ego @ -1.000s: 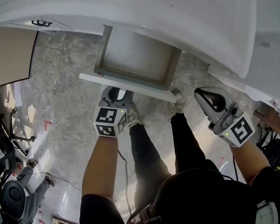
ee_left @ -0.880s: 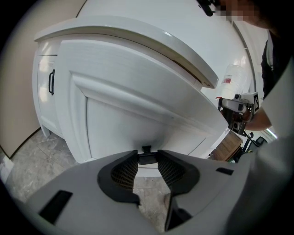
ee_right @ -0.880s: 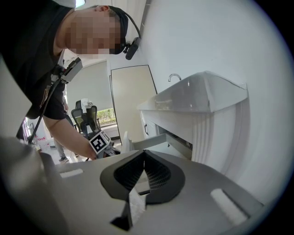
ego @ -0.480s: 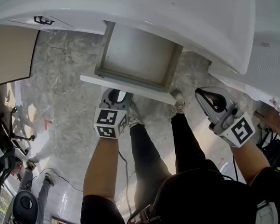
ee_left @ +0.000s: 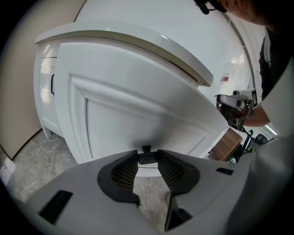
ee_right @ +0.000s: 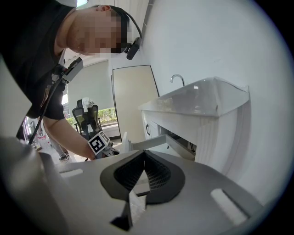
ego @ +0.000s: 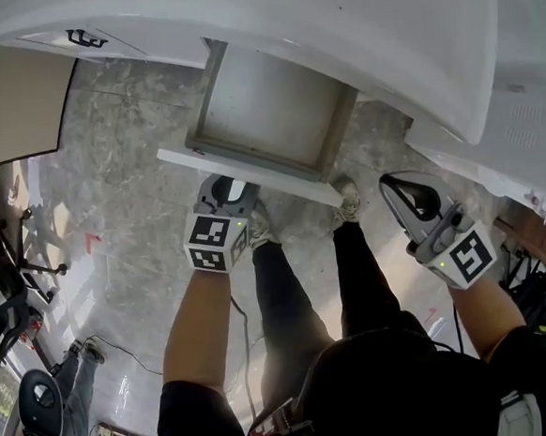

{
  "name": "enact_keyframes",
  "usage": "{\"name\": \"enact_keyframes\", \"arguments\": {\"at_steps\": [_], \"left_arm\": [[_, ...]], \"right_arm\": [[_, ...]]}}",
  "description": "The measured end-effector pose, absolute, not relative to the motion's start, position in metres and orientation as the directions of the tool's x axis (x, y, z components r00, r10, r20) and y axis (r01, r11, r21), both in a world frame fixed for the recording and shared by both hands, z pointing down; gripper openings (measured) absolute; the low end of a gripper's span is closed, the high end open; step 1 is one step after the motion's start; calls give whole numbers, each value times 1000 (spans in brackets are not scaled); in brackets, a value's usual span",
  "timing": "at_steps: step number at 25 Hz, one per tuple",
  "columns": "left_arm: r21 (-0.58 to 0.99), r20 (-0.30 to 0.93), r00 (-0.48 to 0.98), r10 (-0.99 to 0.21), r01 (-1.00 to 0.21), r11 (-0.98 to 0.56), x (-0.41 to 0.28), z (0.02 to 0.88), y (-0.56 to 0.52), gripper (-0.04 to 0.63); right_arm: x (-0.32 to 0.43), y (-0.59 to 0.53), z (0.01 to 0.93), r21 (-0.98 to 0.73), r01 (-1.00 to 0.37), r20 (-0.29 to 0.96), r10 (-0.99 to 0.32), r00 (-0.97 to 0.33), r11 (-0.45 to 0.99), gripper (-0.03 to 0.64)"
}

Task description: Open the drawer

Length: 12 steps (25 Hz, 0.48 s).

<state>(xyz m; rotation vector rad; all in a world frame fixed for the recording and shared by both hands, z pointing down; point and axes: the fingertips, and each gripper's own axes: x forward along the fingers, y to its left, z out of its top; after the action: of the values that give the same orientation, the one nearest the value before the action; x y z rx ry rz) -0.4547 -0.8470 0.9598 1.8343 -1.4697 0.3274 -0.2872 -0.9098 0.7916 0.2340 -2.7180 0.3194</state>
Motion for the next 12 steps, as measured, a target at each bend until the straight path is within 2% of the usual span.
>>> {"name": "enact_keyframes", "arguments": {"at_steps": [12], "left_arm": [[419, 578, 389, -717, -896, -148, -456, 960, -848, 135]], "right_arm": [[-283, -914, 793, -190, -216, 403, -125, -907, 958, -5]]}}
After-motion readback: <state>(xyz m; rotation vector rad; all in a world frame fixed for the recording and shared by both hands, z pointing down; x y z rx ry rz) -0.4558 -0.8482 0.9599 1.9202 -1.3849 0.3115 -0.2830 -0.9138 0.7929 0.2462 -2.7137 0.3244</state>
